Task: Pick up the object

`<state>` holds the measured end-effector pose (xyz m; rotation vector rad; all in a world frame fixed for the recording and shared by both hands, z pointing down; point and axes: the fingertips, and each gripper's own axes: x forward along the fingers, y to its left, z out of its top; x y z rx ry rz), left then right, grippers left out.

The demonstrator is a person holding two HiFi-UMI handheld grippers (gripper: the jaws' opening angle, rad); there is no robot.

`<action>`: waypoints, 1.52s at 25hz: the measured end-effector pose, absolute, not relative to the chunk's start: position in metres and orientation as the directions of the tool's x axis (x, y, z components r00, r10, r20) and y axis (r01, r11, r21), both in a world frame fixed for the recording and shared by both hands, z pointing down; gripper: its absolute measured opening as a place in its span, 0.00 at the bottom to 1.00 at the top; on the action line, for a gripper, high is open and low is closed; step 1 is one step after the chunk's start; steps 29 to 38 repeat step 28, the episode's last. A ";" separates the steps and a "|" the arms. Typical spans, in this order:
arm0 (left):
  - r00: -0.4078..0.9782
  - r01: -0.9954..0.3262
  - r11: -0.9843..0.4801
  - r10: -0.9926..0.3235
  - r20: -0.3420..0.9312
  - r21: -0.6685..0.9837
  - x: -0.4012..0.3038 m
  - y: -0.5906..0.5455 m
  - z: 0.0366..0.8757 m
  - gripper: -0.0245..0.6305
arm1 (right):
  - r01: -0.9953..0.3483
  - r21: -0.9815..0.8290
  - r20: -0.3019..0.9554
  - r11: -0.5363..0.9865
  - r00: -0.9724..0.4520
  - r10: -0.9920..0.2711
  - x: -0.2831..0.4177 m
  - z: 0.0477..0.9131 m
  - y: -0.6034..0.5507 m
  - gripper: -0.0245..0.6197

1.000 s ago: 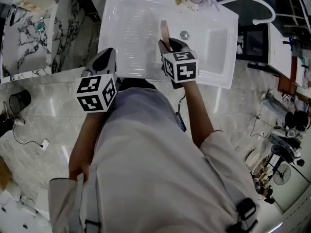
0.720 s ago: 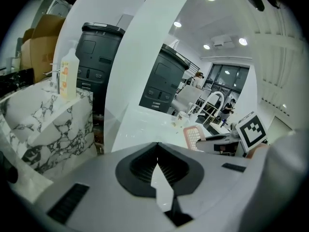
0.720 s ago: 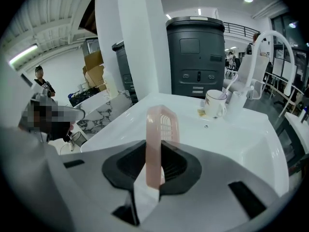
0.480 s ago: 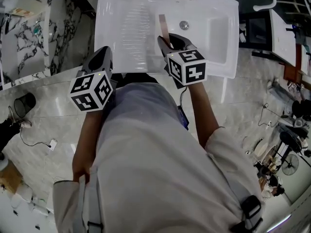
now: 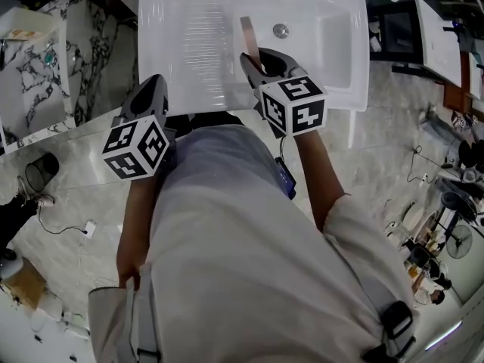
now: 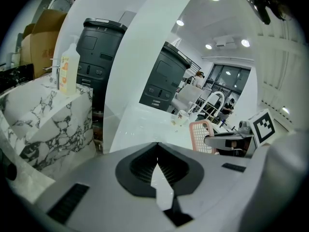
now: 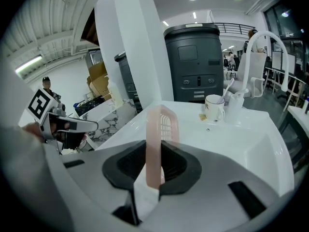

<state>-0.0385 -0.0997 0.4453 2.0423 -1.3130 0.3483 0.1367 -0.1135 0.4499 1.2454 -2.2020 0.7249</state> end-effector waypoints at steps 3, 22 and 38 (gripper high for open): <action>0.452 -0.882 -0.261 -0.704 0.548 0.392 -0.040 -0.100 0.445 0.04 | -0.875 -0.206 0.651 0.438 -0.457 -0.606 0.138 0.449 -0.114 0.17; 0.439 -0.884 -0.225 -0.699 0.565 0.409 -0.043 -0.107 0.451 0.04 | -0.851 -0.203 0.667 0.484 -0.482 -0.568 0.129 0.453 -0.122 0.17; 0.441 -0.884 -0.227 -0.695 0.568 0.409 -0.039 -0.108 0.453 0.04 | -0.845 -0.206 0.666 0.493 -0.491 -0.562 0.130 0.454 -0.122 0.17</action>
